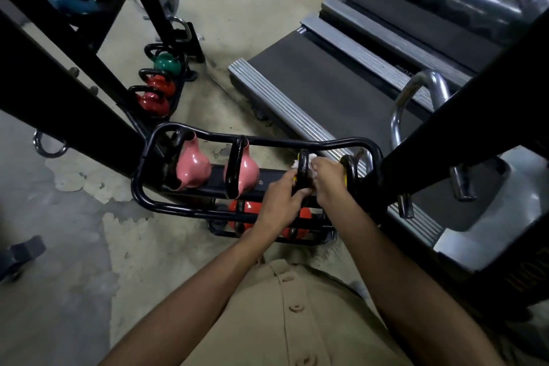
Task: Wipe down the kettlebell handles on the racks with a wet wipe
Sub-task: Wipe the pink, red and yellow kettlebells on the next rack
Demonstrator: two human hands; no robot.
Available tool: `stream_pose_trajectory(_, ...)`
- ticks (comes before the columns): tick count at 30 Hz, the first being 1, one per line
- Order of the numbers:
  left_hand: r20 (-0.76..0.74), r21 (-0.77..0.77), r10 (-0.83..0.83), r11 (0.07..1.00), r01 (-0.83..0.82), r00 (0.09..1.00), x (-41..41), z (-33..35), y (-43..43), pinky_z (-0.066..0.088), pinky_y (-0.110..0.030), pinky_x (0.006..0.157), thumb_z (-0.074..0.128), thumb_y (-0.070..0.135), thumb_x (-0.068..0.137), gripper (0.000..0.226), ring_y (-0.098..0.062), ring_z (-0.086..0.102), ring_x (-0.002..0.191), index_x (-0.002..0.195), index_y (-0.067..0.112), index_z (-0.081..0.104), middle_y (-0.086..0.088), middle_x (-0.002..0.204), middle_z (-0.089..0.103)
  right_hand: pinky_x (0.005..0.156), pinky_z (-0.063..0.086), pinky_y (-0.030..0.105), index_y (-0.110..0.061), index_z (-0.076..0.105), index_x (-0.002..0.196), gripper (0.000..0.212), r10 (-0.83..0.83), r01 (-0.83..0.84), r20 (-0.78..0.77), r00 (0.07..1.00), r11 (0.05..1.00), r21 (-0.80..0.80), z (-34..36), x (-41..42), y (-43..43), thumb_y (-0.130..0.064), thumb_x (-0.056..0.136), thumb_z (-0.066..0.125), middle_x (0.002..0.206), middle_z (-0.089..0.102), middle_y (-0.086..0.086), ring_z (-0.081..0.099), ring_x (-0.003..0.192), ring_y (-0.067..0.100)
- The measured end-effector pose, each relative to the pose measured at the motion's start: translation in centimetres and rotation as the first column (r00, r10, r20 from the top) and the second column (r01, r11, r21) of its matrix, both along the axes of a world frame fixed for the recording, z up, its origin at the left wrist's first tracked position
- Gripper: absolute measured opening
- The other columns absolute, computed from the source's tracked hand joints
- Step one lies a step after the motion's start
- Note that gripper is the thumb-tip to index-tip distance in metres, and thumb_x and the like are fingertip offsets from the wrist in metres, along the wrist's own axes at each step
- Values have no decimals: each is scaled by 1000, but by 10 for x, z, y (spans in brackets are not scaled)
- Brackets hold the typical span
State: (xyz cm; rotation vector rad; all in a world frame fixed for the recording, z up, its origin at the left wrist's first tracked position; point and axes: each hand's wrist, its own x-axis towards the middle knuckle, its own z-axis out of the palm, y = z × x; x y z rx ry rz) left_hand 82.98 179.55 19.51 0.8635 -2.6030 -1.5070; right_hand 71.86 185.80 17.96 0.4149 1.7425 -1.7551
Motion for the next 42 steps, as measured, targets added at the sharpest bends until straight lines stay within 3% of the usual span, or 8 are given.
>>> stream_pose_trajectory(5, 27, 23, 8, 1000, -8, 1000, -3, -5, -9, 59, -41, 88, 74, 31, 93, 35, -15, 71, 98, 124, 23, 62, 2, 108, 74, 48, 56, 29, 2, 70, 83, 22, -127, 189, 323, 938, 967, -168, 5, 1, -11, -4, 97, 53, 65, 70, 11, 64, 55, 22)
stream_pose_trajectory(13, 7, 69, -13, 998, 13, 1000, -2, -15, -19, 58, -30, 84, 81, 32, 87, 33, -9, 70, 96, 111, 17, 64, 8, 101, 71, 66, 47, 35, -10, 65, 71, 25, 308, -146, -340, 889, 892, 427, 0, -37, -19, -27, 88, 73, 66, 59, 2, 54, 65, 18)
stream_pose_trajectory(19, -43, 101, -9, 995, 13, 999, 3, -20, -18, 58, -37, 84, 82, 41, 84, 38, -11, 71, 95, 111, 19, 66, 4, 102, 76, 70, 48, 40, 4, 74, 91, 21, 996, -386, 40, 80, -6, 922, 52, -61, -52, -13, 90, 62, 93, 72, 21, 67, 90, 37)
stream_pose_trajectory(24, -106, 79, -3, 997, 11, 994, 9, -19, -20, 43, -16, 62, 80, 38, 88, 36, -5, 65, 77, 115, 19, 67, 6, 91, 73, 70, 49, 39, -9, 64, 75, 12, 960, -169, 109, -258, -155, 973, 55, -34, -45, -11, 85, 56, 82, 50, 5, 45, 85, 26)
stream_pose_trajectory(27, -110, 77, 13, 997, -5, 994, 11, -23, -20, 50, -23, 67, 79, 37, 88, 36, -12, 69, 84, 116, 19, 66, 3, 95, 75, 80, 47, 41, -13, 68, 78, 11, 983, -188, -153, -102, 132, 973, 41, -18, -21, -16, 84, 59, 91, 52, 2, 48, 93, 25)
stream_pose_trajectory(32, -113, 49, -13, 999, 19, 994, 9, -25, -21, 58, -37, 81, 76, 33, 91, 26, -14, 71, 96, 112, 23, 65, 4, 102, 76, 79, 47, 30, -18, 68, 83, 3, 429, -23, -666, 610, 850, 526, 7, 27, 9, -16, 85, 70, 88, 66, -3, 59, 90, 15)
stream_pose_trajectory(35, -120, 49, -28, 998, 34, 992, 9, -24, -22, 52, -17, 73, 78, 34, 90, 23, 0, 67, 85, 106, 24, 65, 12, 93, 72, 78, 56, 44, -8, 71, 89, 10, -63, 99, -265, 962, 987, 124, 3, 27, -2, -14, 86, 64, 86, 72, 10, 68, 86, 29)
stream_pose_trajectory(42, -105, 26, -24, 999, 27, 994, 8, -23, -18, 44, -3, 66, 78, 31, 90, 21, 17, 59, 77, 105, 26, 65, 16, 90, 68, 57, 59, 30, 3, 65, 86, 20, -158, 212, 256, 954, 957, -197, 12, 1, -12, 2, 98, 49, 67, 71, 13, 69, 57, 21)
